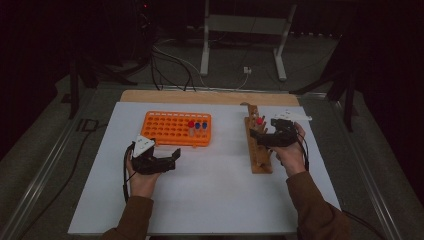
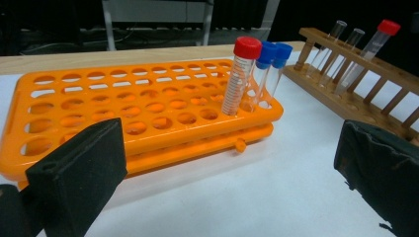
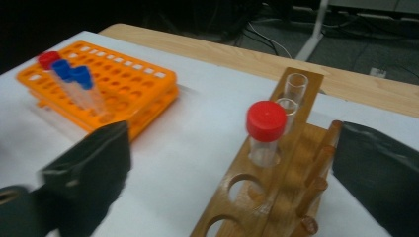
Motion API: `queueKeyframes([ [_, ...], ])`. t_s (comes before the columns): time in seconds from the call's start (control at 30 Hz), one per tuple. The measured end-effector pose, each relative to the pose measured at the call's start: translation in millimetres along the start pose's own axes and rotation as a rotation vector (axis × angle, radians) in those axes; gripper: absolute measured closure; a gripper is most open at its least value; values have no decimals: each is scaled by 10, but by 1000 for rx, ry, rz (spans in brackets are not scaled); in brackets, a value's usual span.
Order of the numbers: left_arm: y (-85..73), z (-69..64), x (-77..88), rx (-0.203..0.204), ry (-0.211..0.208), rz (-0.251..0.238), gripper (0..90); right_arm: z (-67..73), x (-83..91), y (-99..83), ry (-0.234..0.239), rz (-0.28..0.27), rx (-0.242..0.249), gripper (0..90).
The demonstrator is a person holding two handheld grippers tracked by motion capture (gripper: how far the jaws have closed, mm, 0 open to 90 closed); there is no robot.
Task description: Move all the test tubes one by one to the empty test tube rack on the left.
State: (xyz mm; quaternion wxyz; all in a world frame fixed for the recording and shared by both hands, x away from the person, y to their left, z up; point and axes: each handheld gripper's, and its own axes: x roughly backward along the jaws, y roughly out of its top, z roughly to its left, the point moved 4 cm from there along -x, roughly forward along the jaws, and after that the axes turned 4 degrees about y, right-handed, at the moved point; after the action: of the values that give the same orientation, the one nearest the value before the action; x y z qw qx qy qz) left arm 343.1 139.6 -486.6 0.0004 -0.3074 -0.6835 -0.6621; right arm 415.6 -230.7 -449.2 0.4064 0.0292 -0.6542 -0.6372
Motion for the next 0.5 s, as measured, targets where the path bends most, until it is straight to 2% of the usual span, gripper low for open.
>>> queueKeyframes([
  [0.1, 0, -5, -4, 1, -3, 1, 4, -59, -59, 0, -26, 13, -12, 99],
  [0.17, -1, 0, -2, 8, -2, 0, 4, -101, -91, -12, -36, 19, -31, 175],
  [0.23, -6, 9, -2, 11, -3, 3, 5, -142, -124, -35, -78, 38, -35, 269],
  [0.37, -12, 25, -8, 13, 2, 7, 5, -188, -181, -78, -87, 64, -51, 483],
  [0.5, -13, 36, -2, 24, 4, 4, 5, -181, -232, -84, -76, 58, -46, 600],
])
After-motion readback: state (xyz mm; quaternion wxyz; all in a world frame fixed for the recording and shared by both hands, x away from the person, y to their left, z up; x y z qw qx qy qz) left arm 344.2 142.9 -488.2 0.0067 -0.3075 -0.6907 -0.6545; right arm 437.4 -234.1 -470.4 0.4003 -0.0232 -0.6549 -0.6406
